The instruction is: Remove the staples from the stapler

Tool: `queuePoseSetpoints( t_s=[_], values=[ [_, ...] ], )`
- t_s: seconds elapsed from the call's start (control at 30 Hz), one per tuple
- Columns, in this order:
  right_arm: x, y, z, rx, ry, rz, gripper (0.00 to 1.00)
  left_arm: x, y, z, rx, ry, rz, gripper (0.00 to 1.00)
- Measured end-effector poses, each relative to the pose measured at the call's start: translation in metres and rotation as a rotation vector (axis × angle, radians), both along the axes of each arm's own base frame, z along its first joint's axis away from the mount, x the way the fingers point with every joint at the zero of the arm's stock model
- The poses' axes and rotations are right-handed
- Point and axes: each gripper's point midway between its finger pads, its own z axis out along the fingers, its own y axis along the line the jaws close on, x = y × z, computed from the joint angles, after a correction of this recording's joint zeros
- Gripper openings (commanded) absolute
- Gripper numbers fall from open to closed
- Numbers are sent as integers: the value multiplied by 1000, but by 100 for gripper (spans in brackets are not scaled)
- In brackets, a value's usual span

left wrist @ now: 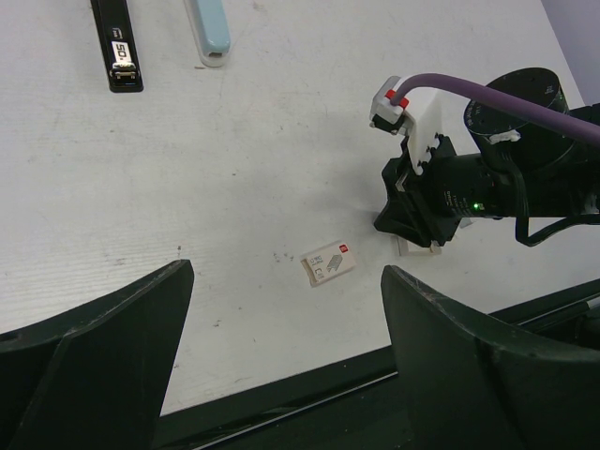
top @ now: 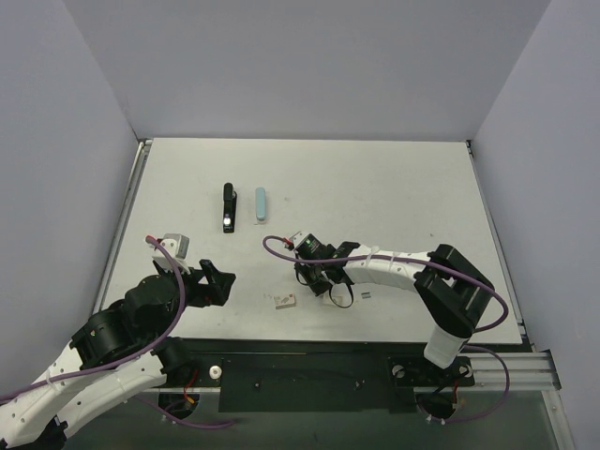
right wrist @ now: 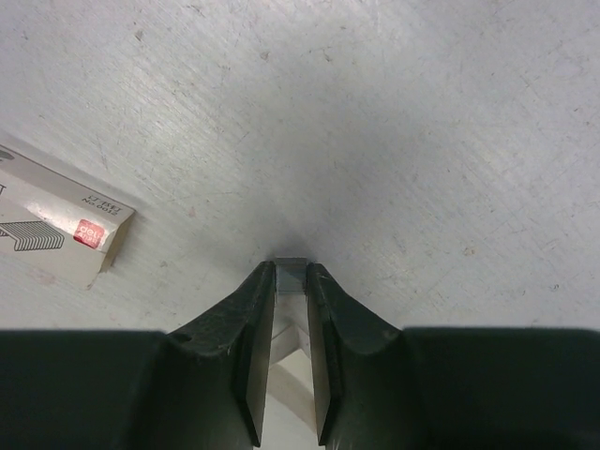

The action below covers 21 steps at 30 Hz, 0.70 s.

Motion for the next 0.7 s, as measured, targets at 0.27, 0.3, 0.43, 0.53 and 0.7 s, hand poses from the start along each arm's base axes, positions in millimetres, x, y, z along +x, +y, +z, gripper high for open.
queuePoseSetpoints(
  t_s=[0.27, 0.3, 0.43, 0.53, 0.7],
  values=[
    [-4, -4, 1, -8, 16, -20, 11, 0, 0, 0, 0, 0, 0, 92],
    [-5, -5, 2, -10, 17, -25, 11, 0, 0, 0, 1, 0, 0, 92],
    [-5, -4, 14, 16, 4, -46, 11, 0, 0, 0, 1, 0, 0, 92],
    [-3, 0, 31, 60, -28, -67, 11, 0, 0, 0, 1, 1, 0, 92],
    [-1, 4, 61, 137, -88, -106, 11, -1, 1, -2, 8, 6, 0, 92]
  ],
)
